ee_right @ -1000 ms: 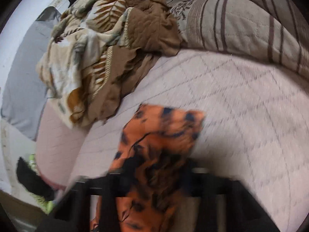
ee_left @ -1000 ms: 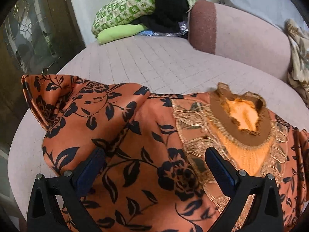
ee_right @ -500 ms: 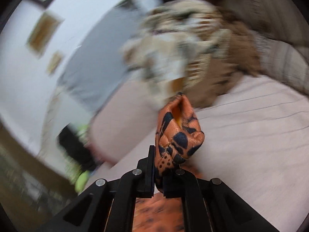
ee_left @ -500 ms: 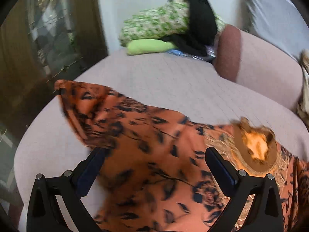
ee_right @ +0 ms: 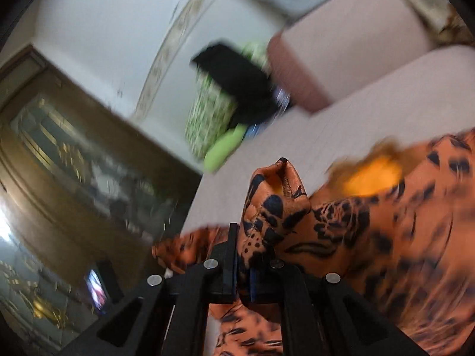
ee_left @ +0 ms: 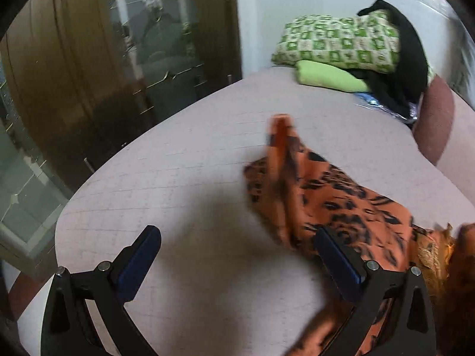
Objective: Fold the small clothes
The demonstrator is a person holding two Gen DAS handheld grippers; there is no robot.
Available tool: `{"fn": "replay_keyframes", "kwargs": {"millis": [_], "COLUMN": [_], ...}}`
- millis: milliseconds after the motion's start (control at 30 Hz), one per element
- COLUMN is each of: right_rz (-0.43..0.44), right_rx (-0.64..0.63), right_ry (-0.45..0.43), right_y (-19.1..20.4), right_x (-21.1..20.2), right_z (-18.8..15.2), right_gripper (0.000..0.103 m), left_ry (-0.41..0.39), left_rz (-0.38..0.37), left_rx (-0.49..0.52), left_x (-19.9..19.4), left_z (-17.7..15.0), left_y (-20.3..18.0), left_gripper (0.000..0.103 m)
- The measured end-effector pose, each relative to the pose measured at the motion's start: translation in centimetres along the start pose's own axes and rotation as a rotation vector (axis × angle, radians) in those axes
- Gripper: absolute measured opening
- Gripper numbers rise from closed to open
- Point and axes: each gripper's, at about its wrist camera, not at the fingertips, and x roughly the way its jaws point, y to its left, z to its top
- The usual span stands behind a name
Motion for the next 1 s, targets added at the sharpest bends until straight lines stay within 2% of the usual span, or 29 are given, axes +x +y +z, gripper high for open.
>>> {"fn": "replay_keyframes", "kwargs": {"millis": [100, 167, 200, 267, 300, 400, 467, 500, 567, 600, 633, 667, 733, 833, 933, 1000], "right_rz": [-0.051, -0.035, -0.008, 0.021, 0.038, 0.037, -0.01, -0.056, -0.149, -0.186, -0.224, -0.233, -0.233, -0.17, -0.078, -0.031], "right_rx": [-0.045, -0.089, -0.115, -0.14, -0.155, -0.178, -0.145, -0.124, -0.086, -0.076, -0.099, -0.128, -0.145, -0.199, -0.295, -0.348], "right_ry": [0.083, 0.165, 0.196, 0.174, 0.122, 0.087, 0.111, 0.155, 0.278, 0.331, 0.326, 0.313, 0.333, 0.316, 0.276, 0.273], "right_y": [1.0, 1.3, 1.4, 1.5, 1.3, 0.0, -1.9, -3.3, -5.8, -6.8, -7.2, -6.9, -5.7, -2.1, 2.7, 5.2], "right_x": [3.0, 4.7, 5.1, 4.4, 3.4, 2.3, 2.7, 3.8, 5.7, 6.6, 6.9, 6.8, 6.9, 6.7, 7.6, 8.9], "right_z": [-2.0, -2.7, -3.1, -3.2, -3.1, -2.2, -1.6, -1.4, -2.2, -2.6, -2.7, -2.4, -1.9, -1.4, -1.5, -1.6], "right_gripper": [0.013, 0.031, 0.037, 0.076, 0.079, 0.079, 0.077, 0.076, 0.066, 0.057, 0.04, 0.039, 0.04, 0.041, 0.081, 0.082], "left_ry": [0.011, 0.022, 0.031, 0.05, 0.063, 0.106, 0.13, 0.138, 0.151, 0.161, 0.175, 0.195, 0.219, 0.228, 0.225, 0.227], "left_rz": [0.019, 0.02, 0.017, 0.013, 0.019, 0.031, 0.035, 0.037, 0.047, 0.056, 0.062, 0.065, 0.063, 0.09, 0.111, 0.113], "left_rx": [-0.001, -0.003, -0.01, -0.038, -0.062, -0.154, -0.213, -0.238, -0.266, -0.275, -0.284, -0.296, -0.328, -0.398, -0.455, -0.483], "left_x": [0.8, 1.2, 1.4, 1.8, 2.1, 3.0, 3.3, 3.5, 3.7, 3.9, 4.1, 4.4, 4.9, 5.1, 5.0, 5.0], "left_z": [0.2, 0.3, 0.5, 0.7, 0.8, 1.0, 0.9, 0.8, 0.7, 0.7, 0.6, 0.5, 0.5, 0.5, 0.6, 0.6], "left_y": [0.7, 0.9, 1.1, 1.7, 2.2, 4.2, 5.5, 6.0, 6.7, 6.9, 7.2, 7.6, 8.2, 10.3, 12.1, 13.1], "left_gripper": [0.103, 0.103, 0.103, 0.103, 0.103, 0.103, 0.103, 0.103, 0.103, 0.103, 0.103, 0.103, 0.103, 0.103, 0.103, 0.103]}}
